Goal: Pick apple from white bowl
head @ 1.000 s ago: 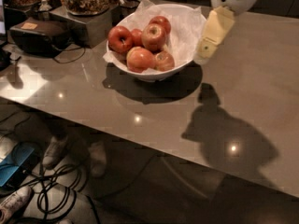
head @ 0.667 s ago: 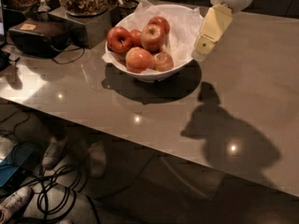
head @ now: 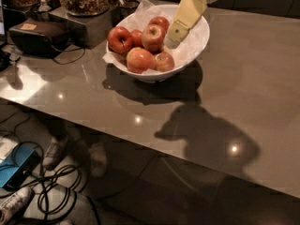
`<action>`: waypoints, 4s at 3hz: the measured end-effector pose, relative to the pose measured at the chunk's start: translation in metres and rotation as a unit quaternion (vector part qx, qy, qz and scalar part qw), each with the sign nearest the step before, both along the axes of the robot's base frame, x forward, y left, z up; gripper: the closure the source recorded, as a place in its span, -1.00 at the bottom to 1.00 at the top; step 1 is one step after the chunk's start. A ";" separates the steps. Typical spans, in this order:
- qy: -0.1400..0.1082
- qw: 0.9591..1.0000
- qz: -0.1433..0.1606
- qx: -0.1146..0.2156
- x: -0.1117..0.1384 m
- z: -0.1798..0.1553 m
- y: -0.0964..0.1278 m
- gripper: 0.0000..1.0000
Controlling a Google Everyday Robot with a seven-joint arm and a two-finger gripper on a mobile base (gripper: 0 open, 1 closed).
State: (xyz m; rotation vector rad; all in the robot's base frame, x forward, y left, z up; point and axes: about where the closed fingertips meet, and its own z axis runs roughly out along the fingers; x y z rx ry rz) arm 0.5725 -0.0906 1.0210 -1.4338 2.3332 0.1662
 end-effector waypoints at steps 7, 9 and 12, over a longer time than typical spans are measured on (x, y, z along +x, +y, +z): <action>-0.015 0.993 -0.092 0.078 0.074 -0.011 0.045 -0.64; -0.013 0.993 -0.098 0.062 0.087 -0.023 0.059 -0.46; -0.008 0.994 -0.106 0.036 0.103 -0.042 0.066 -0.52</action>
Offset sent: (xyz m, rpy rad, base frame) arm 0.0144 -0.0003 -0.0045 0.0988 0.0043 -0.0594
